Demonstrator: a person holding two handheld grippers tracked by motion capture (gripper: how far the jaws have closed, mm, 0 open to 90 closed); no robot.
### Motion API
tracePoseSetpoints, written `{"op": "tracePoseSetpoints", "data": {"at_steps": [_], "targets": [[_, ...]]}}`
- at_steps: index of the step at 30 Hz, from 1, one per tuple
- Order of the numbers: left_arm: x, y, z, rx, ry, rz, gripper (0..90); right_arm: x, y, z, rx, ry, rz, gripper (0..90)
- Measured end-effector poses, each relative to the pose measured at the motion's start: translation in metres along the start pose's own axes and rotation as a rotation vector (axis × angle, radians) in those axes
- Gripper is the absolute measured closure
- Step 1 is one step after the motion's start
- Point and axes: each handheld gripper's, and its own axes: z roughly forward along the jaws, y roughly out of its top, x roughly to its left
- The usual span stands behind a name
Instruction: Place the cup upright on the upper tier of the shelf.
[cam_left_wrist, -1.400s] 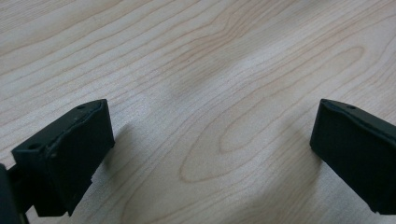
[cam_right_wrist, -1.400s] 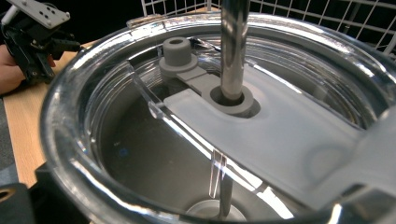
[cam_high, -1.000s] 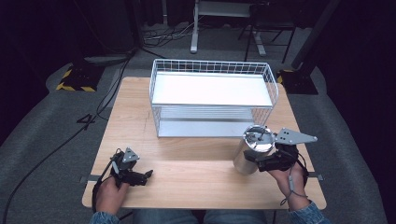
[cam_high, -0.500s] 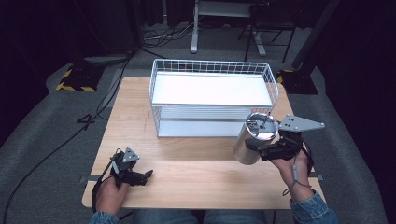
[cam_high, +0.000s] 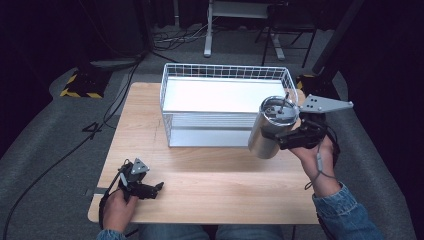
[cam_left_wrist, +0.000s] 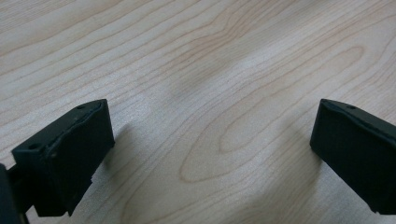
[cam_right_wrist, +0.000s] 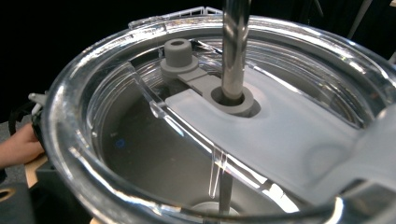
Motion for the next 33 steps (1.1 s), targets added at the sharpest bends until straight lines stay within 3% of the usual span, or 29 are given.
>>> {"op": "tracePoseSetpoints", "data": {"at_steps": [9,23,33], "targets": [[-0.001,0.0,0.0,-0.004,0.002,-0.011,0.0,-0.004,0.037,0.011,-0.016,0.012,0.004,3.6],[0.0,0.0,0.0,-0.001,0.002,-0.006,0.0,-0.008,0.073,0.032,-0.037,0.006,-0.008,3.6],[0.0,0.0,0.0,0.0,0.004,-0.002,0.0,-0.023,0.094,0.065,-0.028,-0.026,-0.012,3.6]]}}
